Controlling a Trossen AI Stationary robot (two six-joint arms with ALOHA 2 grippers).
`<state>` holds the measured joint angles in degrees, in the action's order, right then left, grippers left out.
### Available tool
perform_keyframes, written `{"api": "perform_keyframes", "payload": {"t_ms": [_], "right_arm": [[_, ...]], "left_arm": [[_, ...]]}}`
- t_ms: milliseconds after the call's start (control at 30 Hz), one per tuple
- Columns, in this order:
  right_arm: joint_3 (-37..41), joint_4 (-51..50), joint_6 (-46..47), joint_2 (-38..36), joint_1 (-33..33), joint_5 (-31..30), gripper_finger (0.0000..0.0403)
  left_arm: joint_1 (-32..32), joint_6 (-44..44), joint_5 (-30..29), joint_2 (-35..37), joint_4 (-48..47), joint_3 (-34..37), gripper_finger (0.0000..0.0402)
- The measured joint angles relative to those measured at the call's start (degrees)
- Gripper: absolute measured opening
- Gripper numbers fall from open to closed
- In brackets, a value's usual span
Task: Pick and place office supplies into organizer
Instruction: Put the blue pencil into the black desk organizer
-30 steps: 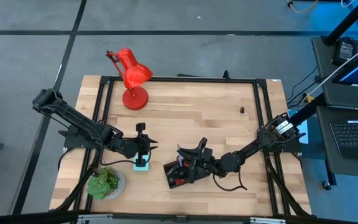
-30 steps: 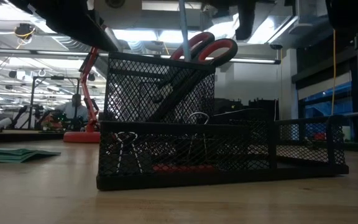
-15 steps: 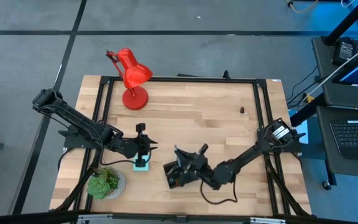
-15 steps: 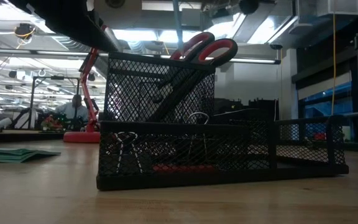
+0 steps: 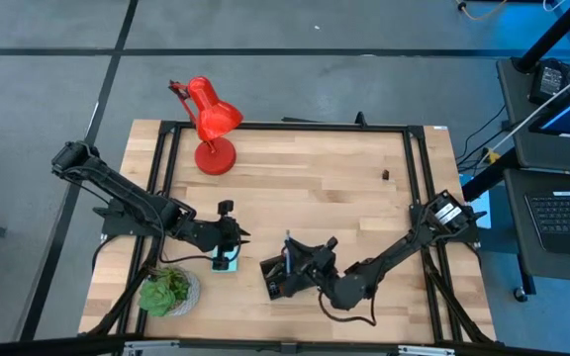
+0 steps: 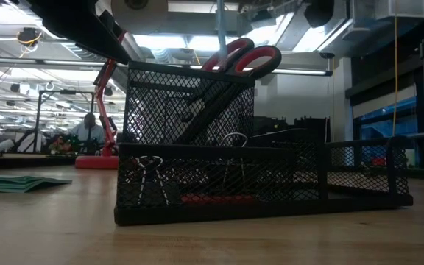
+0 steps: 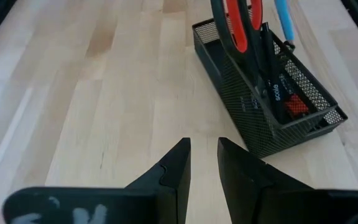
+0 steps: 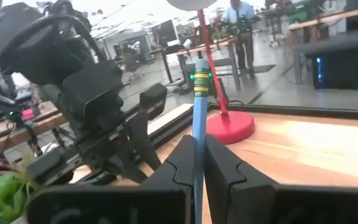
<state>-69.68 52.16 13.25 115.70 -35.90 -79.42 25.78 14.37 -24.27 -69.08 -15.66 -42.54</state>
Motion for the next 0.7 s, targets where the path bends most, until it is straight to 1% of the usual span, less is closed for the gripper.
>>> {"api": "perform_keyframes", "payload": {"t_ms": [133, 200, 267, 333, 400, 467, 600, 700], "right_arm": [[-3.7, -8.8, 5.2, 0.2, 0.0, -2.4, 0.0014], [-7.2, -12.9, 7.3, 1.4, 0.0, -4.8, 0.0014], [-11.4, -15.5, 6.5, 4.0, 0.0, -8.2, 0.0014], [-15.9, -16.0, 3.9, 7.2, 0.0, -10.6, 0.0014], [-19.9, -15.8, 1.6, 10.0, 0.0, -10.6, 0.0014], [-23.5, -16.1, 1.2, 12.5, 0.2, -10.5, 0.0014], [-28.4, -16.1, -0.2, 16.3, 0.5, -10.6, 0.0014], [-30.8, -16.2, -2.1, 18.5, 0.9, -10.5, 0.0014]], "left_arm": [[0.0, -0.1, 0.0, 0.0, 0.0, 0.0, 0.0075], [0.0, -0.1, 0.0, 0.0, 0.0, 0.0, 0.0075], [0.0, -0.1, 0.0, 0.0, 0.0, 0.0, 0.0075], [0.0, -0.1, 0.0, 0.0, 0.0, 0.0, 0.0075], [0.0, -0.1, 0.0, 0.0, 0.0, 0.0, 0.0075], [0.0, -0.1, 0.0, 0.0, 0.0, 0.0, 0.0075], [0.0, -0.1, 0.8, 0.0, -1.0, 0.0, 0.0075], [0.0, -0.1, 2.9, 0.0, -2.0, 0.0, 0.0075]]}}
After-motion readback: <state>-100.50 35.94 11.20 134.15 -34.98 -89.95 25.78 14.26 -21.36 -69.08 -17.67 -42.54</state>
